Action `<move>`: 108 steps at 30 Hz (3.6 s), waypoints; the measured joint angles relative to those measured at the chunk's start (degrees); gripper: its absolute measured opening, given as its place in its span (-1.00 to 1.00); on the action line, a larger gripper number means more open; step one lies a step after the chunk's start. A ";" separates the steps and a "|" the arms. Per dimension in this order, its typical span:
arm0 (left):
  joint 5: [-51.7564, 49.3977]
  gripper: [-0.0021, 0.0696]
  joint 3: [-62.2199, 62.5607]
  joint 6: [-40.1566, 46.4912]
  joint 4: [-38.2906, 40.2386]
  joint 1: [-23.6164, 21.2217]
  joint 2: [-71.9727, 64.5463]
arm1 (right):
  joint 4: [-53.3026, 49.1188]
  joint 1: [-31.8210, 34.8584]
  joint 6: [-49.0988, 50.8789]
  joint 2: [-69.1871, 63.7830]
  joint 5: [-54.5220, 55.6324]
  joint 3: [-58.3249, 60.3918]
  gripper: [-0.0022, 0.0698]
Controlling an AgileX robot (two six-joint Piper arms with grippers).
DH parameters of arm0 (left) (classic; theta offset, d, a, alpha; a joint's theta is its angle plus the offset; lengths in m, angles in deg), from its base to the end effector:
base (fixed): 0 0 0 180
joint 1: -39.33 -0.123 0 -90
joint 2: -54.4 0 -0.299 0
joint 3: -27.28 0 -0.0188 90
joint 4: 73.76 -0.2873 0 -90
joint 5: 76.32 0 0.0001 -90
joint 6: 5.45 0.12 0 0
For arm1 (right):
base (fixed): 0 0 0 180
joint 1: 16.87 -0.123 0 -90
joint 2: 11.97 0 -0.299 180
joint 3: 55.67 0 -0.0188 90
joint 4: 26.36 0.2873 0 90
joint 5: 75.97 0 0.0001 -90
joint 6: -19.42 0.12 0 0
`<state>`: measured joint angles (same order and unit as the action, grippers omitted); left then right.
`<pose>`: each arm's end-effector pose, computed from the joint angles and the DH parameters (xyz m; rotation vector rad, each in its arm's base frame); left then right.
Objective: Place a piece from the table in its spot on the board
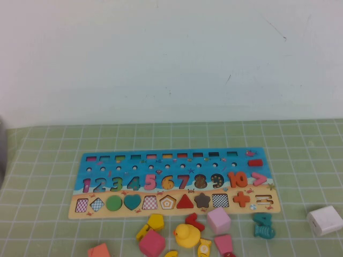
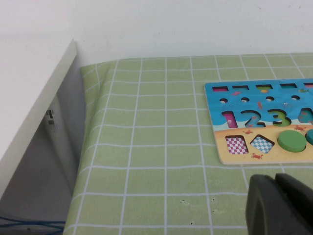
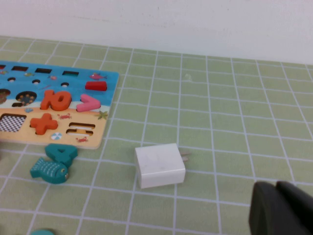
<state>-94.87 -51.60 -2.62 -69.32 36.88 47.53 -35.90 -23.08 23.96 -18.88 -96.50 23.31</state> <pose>0.1045 0.0015 0.1692 -0.0434 1.8189 -0.0092 0.1036 0.0042 0.1649 -0.1310 1.8478 -0.0319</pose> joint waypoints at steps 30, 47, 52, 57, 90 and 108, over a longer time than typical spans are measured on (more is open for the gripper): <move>0.00 -0.95 0.00 0.00 0.00 0.00 0.00 | 0.00 0.00 0.00 0.00 0.00 0.00 -0.94; 13.31 -0.95 -0.20 -6.05 63.68 0.00 0.00 | 0.00 0.00 0.00 0.00 0.00 0.00 -0.94; 16.80 -0.95 -0.20 -6.28 66.89 0.00 0.00 | 0.00 0.00 0.00 0.00 0.00 0.00 -0.94; 15.00 -0.95 -0.20 -3.22 67.92 0.00 0.00 | 0.00 0.00 0.00 0.00 0.00 0.00 -0.94; -27.22 -0.95 39.51 34.69 30.54 10.08 -55.41 | 0.00 0.00 0.00 0.00 0.00 0.00 -0.94; -17.27 -0.95 43.88 2.53 7.96 41.91 -82.54 | 0.00 0.00 0.00 0.00 0.00 0.00 -0.94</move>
<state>-112.14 -7.72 -0.09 -61.36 78.79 -35.01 -35.90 -23.08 23.96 -18.88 -96.50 23.31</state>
